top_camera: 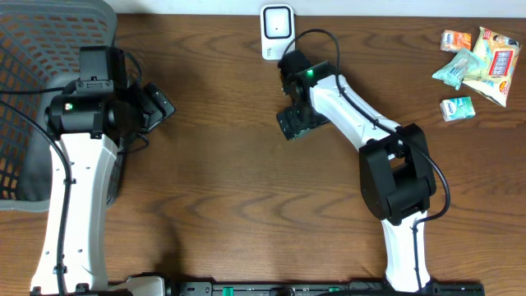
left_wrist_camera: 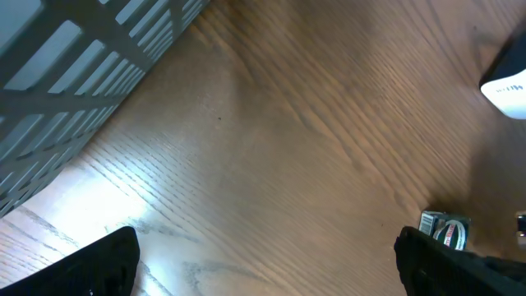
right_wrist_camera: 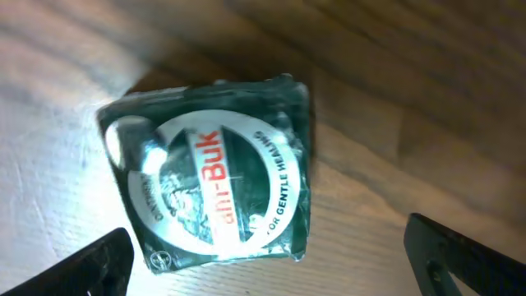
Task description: Scan the item barcode
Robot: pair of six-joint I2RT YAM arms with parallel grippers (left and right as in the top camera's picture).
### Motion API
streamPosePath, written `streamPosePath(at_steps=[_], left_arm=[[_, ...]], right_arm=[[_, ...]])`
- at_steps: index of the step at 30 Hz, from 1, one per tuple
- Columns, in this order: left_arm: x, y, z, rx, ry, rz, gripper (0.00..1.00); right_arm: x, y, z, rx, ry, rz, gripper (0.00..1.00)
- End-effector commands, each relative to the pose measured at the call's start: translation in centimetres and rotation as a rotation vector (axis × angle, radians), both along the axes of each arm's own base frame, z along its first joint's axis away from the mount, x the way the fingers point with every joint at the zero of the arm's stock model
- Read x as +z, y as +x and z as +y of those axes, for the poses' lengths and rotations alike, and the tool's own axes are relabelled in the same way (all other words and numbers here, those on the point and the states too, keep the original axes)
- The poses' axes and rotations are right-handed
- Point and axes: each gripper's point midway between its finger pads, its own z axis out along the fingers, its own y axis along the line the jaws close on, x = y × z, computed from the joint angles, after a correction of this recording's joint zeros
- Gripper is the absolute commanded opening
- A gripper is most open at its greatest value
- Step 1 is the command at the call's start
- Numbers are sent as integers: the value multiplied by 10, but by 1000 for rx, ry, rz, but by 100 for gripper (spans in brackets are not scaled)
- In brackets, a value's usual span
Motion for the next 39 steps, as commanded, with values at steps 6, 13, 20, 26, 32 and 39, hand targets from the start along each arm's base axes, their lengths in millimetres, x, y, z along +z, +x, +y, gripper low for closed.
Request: streamPosePath(at_steps=[6,13,20,26,32,39], left_arm=[[-1,0,4,11,11,2,98],[-1,0,4,11,11,2,98],[-1,0,4,11,11,2,98],[-1,0,4,11,11,2,98],[-1,0,4,11,11,2,98],[-1,0,4,11,11,3,98]], right_arm=[[7,4,30,205,101,-13,99],[6,-2,44,357,107,-12,99],[8,6,51,401,113,-51,99],[12,4,80,429,233,-69,99],[13,4,91,449,249,-89,99],[13,1,94,611,218,-97,99]])
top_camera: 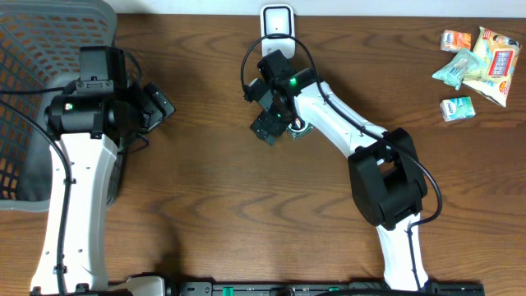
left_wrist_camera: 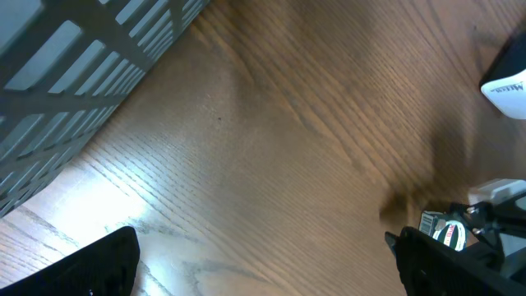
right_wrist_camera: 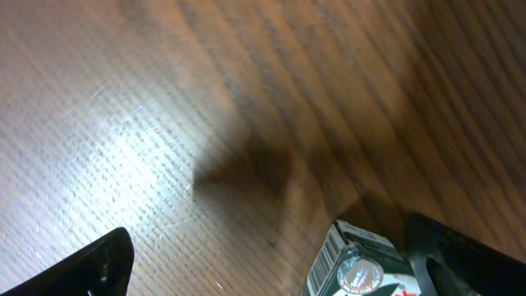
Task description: Scan the item barcode
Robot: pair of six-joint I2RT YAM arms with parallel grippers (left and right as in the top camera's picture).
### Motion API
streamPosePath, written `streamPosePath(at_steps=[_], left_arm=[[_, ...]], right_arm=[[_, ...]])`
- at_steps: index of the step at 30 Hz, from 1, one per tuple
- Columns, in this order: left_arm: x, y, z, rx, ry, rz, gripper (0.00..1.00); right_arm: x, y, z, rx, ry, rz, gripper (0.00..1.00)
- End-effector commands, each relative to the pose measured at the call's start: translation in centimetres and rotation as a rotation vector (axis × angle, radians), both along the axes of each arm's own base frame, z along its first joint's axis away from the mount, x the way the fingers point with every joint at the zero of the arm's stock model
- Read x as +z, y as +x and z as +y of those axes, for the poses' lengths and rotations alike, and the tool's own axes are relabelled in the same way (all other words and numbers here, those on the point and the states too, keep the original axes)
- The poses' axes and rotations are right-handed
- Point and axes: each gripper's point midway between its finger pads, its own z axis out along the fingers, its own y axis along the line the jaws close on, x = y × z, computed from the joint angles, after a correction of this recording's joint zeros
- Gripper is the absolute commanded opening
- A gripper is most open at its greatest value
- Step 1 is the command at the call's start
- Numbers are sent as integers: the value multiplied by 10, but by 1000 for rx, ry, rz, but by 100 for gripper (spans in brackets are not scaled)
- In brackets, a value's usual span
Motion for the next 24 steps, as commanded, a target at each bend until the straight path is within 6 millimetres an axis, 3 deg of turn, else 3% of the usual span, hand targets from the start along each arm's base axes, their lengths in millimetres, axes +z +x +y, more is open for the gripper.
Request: streamPosePath(at_steps=[1,24], left_arm=[[-1,0,4,11,11,2,98],[-1,0,4,11,11,3,98]], right_arm=[[4,-1,4,125,-7,-29,99],[4,-4,8,78,25,0,99]])
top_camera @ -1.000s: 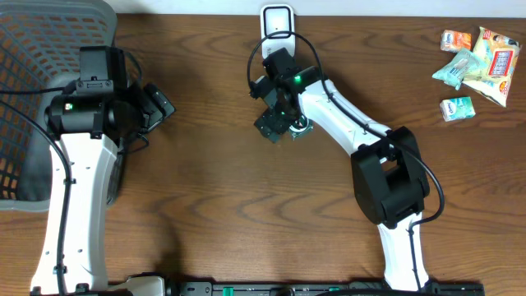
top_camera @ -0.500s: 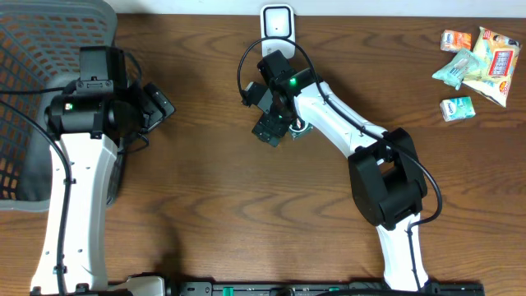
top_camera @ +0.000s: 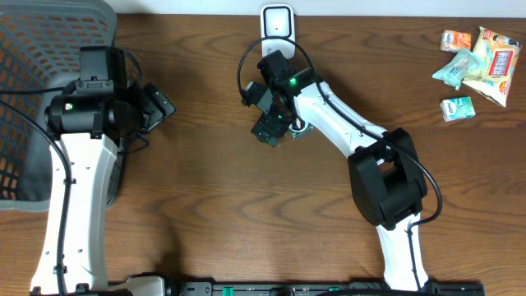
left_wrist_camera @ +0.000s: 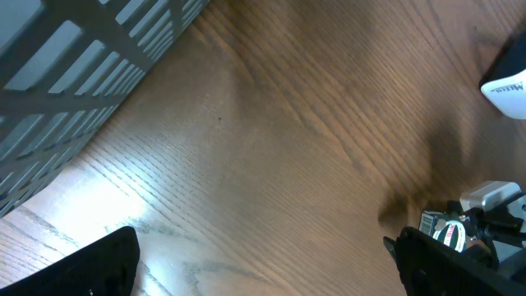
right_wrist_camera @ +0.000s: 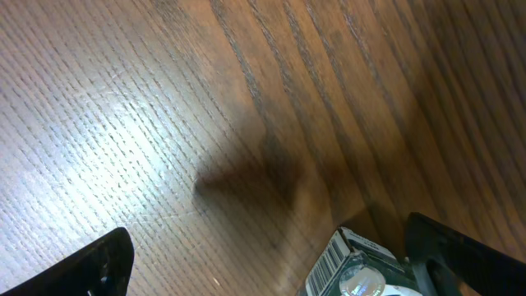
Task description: Scan the item barcode
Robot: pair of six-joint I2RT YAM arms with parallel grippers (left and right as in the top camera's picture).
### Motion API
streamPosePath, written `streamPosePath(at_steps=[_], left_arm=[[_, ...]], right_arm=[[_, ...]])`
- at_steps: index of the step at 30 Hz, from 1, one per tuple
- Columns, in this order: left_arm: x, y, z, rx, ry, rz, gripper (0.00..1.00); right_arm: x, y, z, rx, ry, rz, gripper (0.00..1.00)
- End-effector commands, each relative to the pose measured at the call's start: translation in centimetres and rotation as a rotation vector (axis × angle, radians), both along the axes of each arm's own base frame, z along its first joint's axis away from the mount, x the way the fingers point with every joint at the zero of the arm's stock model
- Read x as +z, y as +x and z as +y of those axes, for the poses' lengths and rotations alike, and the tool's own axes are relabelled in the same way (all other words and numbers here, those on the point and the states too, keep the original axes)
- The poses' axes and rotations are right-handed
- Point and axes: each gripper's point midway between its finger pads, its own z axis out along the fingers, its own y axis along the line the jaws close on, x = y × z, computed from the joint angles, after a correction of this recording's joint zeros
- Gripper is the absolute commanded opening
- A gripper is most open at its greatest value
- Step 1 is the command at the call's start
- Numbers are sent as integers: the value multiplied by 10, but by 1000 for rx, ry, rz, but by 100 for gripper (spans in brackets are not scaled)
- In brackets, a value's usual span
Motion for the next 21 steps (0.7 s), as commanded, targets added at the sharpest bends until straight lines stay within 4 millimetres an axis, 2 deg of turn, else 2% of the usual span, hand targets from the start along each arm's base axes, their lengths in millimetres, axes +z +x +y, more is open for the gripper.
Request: streamPosePath(at_steps=[1,21], left_arm=[[-1,0,4,11,11,2,98],[-1,0,4,11,11,2,98]], right_arm=[[4,-1,5,-10,24,6,99],[4,-3,7,-10,23,9,99]])
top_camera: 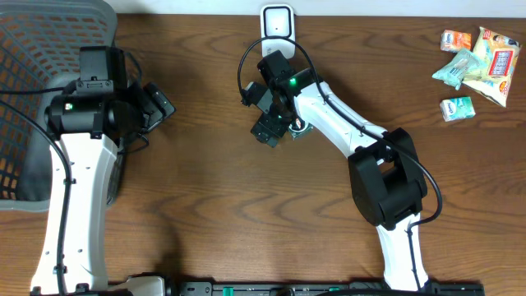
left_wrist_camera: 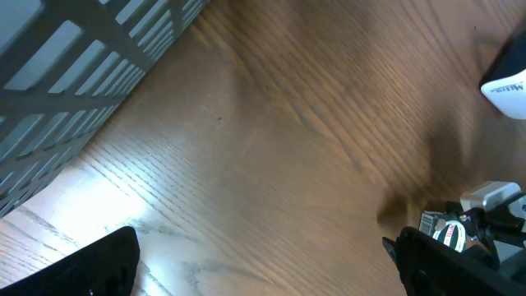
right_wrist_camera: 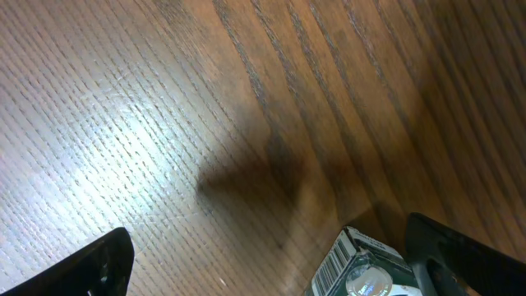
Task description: Scan the item barcode
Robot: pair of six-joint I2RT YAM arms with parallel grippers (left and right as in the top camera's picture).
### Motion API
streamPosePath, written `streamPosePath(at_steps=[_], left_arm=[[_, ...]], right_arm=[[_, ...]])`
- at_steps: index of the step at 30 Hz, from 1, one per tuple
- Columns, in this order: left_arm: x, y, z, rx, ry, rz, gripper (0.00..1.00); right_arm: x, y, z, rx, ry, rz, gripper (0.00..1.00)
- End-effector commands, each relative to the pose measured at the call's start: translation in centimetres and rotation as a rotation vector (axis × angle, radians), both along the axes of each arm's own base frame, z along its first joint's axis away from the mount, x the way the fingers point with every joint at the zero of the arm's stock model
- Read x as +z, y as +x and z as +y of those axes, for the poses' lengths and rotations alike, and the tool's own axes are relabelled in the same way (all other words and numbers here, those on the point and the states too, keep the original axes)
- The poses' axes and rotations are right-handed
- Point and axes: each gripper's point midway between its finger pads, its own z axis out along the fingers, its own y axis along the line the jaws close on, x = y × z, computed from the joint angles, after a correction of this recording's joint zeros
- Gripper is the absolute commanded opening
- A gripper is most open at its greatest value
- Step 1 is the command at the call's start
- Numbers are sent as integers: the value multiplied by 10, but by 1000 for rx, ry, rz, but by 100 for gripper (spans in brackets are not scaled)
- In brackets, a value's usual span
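The item is a small dark green box (right_wrist_camera: pixel 366 271) lying on the wood table; a barcode shows on its side face. In the overhead view only a sliver of the box (top_camera: pixel 298 127) shows, beside my right gripper (top_camera: pixel 269 131). My right gripper (right_wrist_camera: pixel 271 271) is open, its fingers wide apart, and the box sits just inside its right finger (right_wrist_camera: pixel 460 255). The white scanner (top_camera: pixel 277 30) stands at the table's back edge. My left gripper (top_camera: pixel 156 103) hangs open by the basket with nothing in it; its view catches the box (left_wrist_camera: pixel 444 232) and the scanner (left_wrist_camera: pixel 505 86).
A grey mesh basket (top_camera: pixel 33 90) fills the left end of the table. Several snack packets (top_camera: pixel 481 53) and a small pale box (top_camera: pixel 457 108) lie at the back right. The right arm's white links (top_camera: pixel 353 115) stretch across the middle.
The right wrist view has shifted very slightly; the box still sits by the right finger. Left arm, scanner and packets are unchanged.
At first my right gripper hung open over the green box, its round label facing the camera. Later it stood further left and turned, with the box at its right finger and the barcode side showing. It has stayed there. The left arm has not moved.
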Motion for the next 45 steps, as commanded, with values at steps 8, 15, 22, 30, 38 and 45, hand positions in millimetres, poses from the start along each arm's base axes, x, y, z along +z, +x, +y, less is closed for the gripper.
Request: streamPosePath(at_steps=[8,15,22,30,38,45], left_arm=[[-1,0,4,11,11,2,98],[-1,0,4,11,11,2,98],[-1,0,4,11,11,3,98],[-1,0,4,11,11,2,98],[-1,0,4,11,11,2,98],[-1,0,4,11,11,2,98]], right_arm=[[4,-1,7,1,17,-2,99],[4,-1,7,2,17,-2,99],[4,-3,12,11,20,-6,99],[5,-4,14,16,22,-9,99],[5,-4,15,18,22,-9,99],[5,-5,18,24,23,-12,99]])
